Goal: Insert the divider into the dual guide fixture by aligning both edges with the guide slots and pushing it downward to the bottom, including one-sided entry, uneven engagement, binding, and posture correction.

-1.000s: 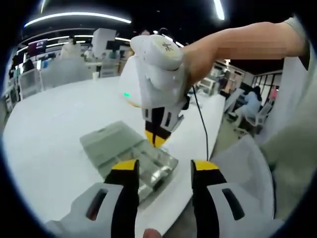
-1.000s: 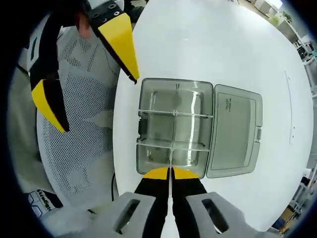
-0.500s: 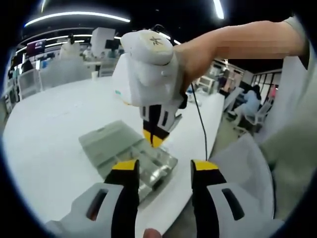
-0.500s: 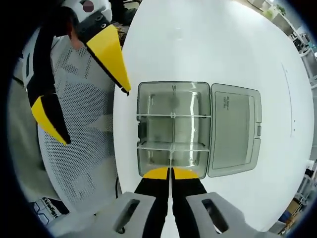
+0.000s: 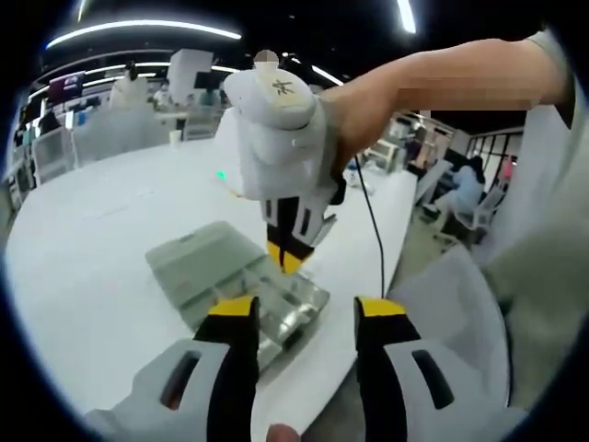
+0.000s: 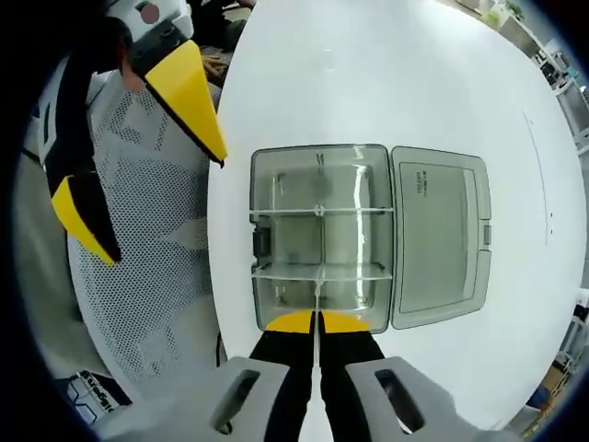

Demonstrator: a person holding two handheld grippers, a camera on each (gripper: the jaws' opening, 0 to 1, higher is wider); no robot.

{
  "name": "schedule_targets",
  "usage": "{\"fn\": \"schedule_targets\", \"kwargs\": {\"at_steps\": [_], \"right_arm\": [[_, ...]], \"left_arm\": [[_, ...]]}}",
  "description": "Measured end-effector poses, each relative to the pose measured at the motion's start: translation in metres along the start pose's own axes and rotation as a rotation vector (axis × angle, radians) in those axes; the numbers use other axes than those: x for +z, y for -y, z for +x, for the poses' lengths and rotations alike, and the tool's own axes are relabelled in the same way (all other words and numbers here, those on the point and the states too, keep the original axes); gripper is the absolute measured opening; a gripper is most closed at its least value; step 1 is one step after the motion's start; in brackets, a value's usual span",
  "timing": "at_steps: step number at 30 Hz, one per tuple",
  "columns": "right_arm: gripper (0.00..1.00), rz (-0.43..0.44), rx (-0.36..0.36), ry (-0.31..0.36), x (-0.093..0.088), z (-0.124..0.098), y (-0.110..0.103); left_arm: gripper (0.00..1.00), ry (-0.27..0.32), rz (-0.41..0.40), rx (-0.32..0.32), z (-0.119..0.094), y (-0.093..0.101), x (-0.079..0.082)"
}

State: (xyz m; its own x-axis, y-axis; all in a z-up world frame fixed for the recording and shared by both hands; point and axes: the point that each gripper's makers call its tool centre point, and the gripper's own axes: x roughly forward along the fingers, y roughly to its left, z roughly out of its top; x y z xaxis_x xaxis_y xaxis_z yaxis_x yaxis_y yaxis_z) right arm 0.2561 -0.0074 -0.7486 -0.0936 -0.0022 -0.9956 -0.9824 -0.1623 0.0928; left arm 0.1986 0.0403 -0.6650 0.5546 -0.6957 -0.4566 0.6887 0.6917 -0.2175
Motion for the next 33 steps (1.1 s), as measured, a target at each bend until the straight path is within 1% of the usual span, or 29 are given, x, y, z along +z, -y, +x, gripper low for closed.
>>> {"fn": "schedule_targets", "kwargs": {"at_steps": [1, 2, 4, 5, 10, 15, 18, 20, 22, 24, 33], "right_arm": [[0.00, 0.024, 0.006, -0.004, 0.000, -0.001, -0.001], [0.00, 0.021, 0.006, 0.000, 0.000, -0.001, 0.000], [0.00, -0.038, 0.001, 0.007, 0.000, 0.001, 0.001], [0.00, -0.014, 0.003, 0.005, -0.001, 0.001, 0.000], [0.00, -0.033, -0.001, 0.017, 0.000, 0.004, 0.002], [0.00, -0.029, 0.000, 0.021, 0.000, 0.005, 0.002], [0.00, -0.050, -0.002, 0.025, 0.000, 0.008, 0.003], [0.00, -0.036, 0.001, 0.025, 0.000, 0.009, 0.004], [0.00, -0.051, -0.001, 0.026, 0.000, 0.009, 0.004], [0.00, -0.036, 0.002, 0.027, 0.000, 0.009, 0.003], [0.00, -0.042, 0.002, 0.038, 0.000, 0.013, 0.003]], "left_arm": [[0.39, -0.001, -0.001, 0.000, 0.000, 0.000, 0.000], [0.39, -0.001, -0.001, 0.000, 0.000, -0.001, 0.000], [0.39, 0.000, -0.001, 0.002, 0.000, -0.002, 0.001], [0.39, 0.002, -0.001, 0.001, 0.000, -0.001, 0.002], [0.39, -0.003, 0.000, 0.002, -0.001, -0.001, 0.001], [0.39, -0.010, 0.000, 0.001, -0.001, -0.001, -0.001], [0.39, -0.010, -0.001, 0.000, -0.001, -0.001, -0.001], [0.39, -0.009, -0.001, 0.000, -0.001, -0.002, 0.000], [0.39, -0.009, -0.001, 0.001, -0.001, -0.002, 0.000], [0.39, -0.011, 0.000, 0.001, -0.001, -0.003, -0.001], [0.39, -0.015, 0.001, 0.000, -0.001, -0.001, -0.001]]}}
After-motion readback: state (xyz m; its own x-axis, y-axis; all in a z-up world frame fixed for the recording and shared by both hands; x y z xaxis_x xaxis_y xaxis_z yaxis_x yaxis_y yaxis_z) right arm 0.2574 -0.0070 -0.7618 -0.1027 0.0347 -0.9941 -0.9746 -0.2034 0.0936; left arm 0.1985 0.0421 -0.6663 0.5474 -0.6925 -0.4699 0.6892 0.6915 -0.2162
